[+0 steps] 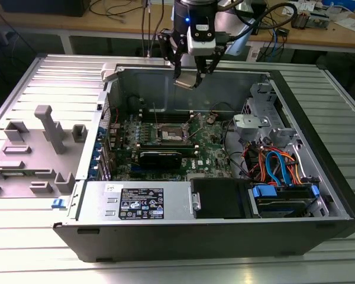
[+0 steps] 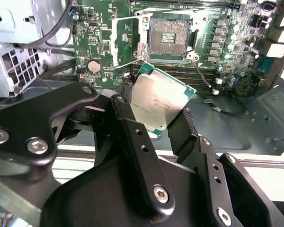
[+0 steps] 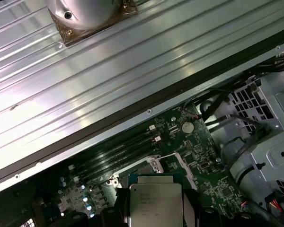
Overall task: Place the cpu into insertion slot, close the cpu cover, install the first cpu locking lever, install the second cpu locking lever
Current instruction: 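Place the cpu into insertion slot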
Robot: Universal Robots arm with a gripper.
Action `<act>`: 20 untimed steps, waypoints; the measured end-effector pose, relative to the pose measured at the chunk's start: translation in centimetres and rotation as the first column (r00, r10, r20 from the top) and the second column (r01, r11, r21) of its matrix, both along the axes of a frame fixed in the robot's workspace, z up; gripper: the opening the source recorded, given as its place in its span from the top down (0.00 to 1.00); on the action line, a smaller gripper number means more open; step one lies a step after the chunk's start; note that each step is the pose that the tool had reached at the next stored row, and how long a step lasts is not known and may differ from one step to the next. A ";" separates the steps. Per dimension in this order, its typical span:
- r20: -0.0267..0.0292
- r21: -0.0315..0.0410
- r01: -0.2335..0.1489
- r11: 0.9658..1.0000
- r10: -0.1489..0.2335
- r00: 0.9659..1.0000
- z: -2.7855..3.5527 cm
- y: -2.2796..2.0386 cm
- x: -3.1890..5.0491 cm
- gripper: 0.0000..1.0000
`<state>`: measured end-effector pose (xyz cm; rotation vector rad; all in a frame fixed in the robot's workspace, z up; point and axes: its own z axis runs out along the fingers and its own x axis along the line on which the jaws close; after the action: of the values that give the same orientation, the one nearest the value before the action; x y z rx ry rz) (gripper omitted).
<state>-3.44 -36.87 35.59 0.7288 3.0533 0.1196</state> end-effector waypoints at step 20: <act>-0.001 0.000 0.038 0.999 -0.038 0.999 -0.50 -0.04 -0.14 0.46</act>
<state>-3.58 -36.90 35.10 0.7869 3.0380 0.1193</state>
